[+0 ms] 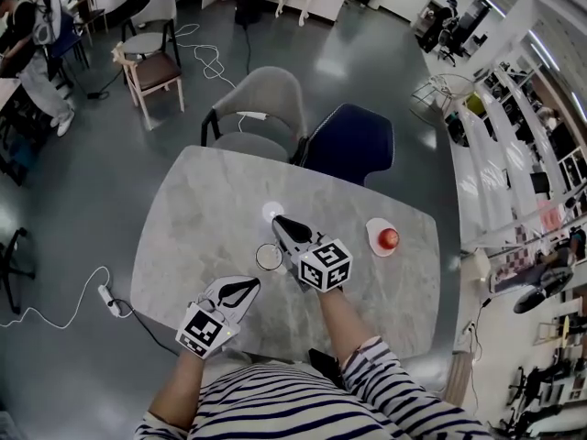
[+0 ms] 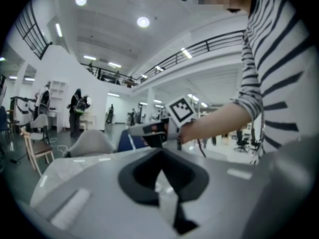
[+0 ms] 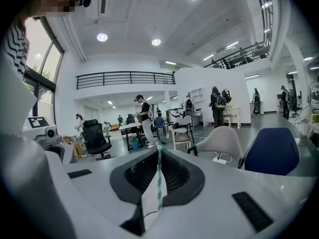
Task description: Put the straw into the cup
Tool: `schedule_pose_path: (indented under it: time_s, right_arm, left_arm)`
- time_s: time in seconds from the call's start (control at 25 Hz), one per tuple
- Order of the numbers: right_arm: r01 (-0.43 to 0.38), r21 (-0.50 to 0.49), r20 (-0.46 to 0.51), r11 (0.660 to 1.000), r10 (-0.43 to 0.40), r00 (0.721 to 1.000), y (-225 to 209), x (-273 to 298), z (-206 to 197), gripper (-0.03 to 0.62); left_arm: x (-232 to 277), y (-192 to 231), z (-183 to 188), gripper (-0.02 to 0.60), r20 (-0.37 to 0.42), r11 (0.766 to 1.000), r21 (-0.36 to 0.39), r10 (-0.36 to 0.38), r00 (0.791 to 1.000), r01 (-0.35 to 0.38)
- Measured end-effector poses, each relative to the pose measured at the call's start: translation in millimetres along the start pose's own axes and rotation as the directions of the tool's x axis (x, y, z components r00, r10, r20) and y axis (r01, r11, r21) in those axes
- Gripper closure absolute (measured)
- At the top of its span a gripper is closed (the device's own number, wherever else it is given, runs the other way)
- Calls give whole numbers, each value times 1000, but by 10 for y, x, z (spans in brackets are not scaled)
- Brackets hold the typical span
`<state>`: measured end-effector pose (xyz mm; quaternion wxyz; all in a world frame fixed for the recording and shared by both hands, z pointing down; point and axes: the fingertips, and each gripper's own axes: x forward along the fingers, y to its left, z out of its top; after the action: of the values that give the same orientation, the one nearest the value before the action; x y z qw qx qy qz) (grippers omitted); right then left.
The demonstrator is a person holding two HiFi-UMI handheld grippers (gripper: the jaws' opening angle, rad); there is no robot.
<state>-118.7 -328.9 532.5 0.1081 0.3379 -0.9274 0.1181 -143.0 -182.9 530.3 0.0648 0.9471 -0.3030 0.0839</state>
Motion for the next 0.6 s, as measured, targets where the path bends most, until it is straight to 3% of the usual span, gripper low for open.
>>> schedule_pose_path:
  time_s: [0.6]
  right_arm:
    - [85,41,-56,995,-83,995,-90,-81,-354,568]
  left_arm:
    - [4,81,9,574,-14,997,25,-74,997,74]
